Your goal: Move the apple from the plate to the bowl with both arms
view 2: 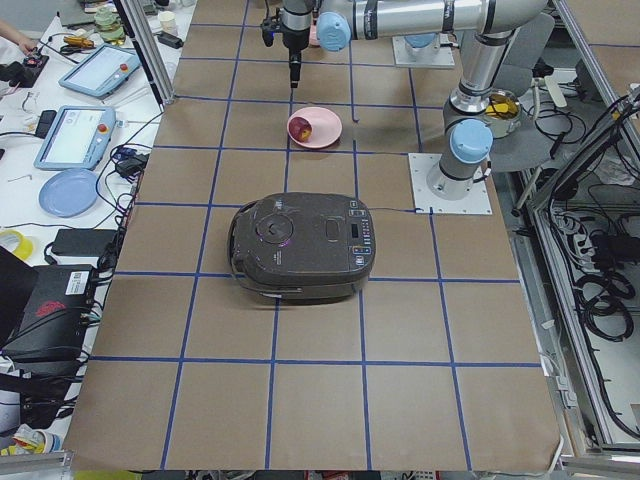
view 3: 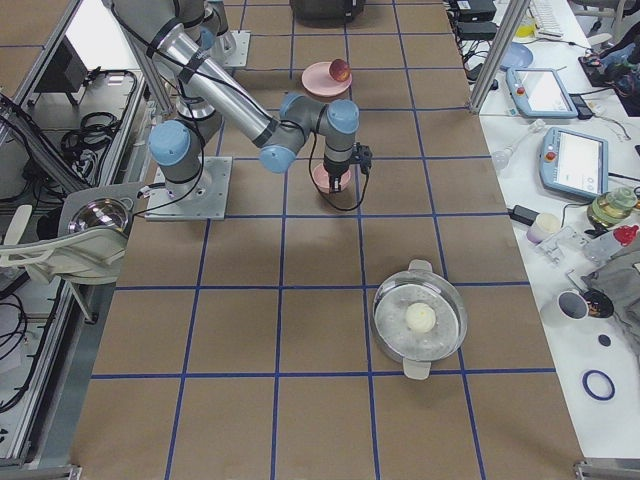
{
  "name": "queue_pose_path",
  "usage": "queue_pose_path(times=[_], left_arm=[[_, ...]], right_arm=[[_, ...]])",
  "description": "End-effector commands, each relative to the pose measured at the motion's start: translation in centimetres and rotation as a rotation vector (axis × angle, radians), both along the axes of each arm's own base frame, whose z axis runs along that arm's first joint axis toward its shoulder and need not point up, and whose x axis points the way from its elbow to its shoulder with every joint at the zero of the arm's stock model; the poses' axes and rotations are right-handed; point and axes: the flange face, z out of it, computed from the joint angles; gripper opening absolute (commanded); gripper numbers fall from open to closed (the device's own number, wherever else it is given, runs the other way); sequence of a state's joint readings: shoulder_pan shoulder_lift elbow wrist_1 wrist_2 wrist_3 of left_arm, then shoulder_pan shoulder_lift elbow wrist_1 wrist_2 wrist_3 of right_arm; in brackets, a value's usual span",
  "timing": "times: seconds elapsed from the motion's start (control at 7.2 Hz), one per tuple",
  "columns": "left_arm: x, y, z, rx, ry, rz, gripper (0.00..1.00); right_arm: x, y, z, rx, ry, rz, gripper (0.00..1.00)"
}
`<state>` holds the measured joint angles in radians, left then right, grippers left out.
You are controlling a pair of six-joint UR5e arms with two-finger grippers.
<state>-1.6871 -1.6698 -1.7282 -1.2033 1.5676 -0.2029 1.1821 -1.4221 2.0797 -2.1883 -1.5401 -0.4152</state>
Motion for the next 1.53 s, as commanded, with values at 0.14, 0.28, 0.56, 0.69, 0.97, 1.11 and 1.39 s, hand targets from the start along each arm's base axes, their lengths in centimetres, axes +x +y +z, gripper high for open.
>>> queue_pose_path(times=[0.14,0.28,0.56,0.69,0.97,1.11,1.39], left_arm=[[0.2,1.2,-10.1,0.009,0.016,0.184,1.0],[0.2,1.4,-12.6,0.043,0.019,0.278,1.0],[-0.1,1.0,-15.5,0.096,0.015,0.414,1.0],[0.0,0.6,-16.2,0.1,0.011,0.418,1.0],[-0.2,-0.4,-17.5,0.073,0.03,0.439,1.0],[-0.3,-0.2,-18.4,0.097,0.038,0.439,1.0],[-0.3,-0.2,-19.5,0.118,0.026,0.435,0.83]], right_arm=[[10.5,-2.3,2.5,0.0,-0.042,-0.002,0.0],[15.6,-1.6,2.1,0.017,-0.039,-0.05,0.0],[22.3,-0.4,0.1,0.049,-0.037,-0.054,0.0],[23.7,-0.1,-1.0,0.072,-0.08,-0.039,0.0],[23.6,0.2,-1.8,0.09,-0.067,-0.037,0.99],[23.6,0.5,-2.2,0.1,-0.067,-0.035,1.0],[22.7,-2.0,1.2,0.025,-0.048,-0.034,1.0]])
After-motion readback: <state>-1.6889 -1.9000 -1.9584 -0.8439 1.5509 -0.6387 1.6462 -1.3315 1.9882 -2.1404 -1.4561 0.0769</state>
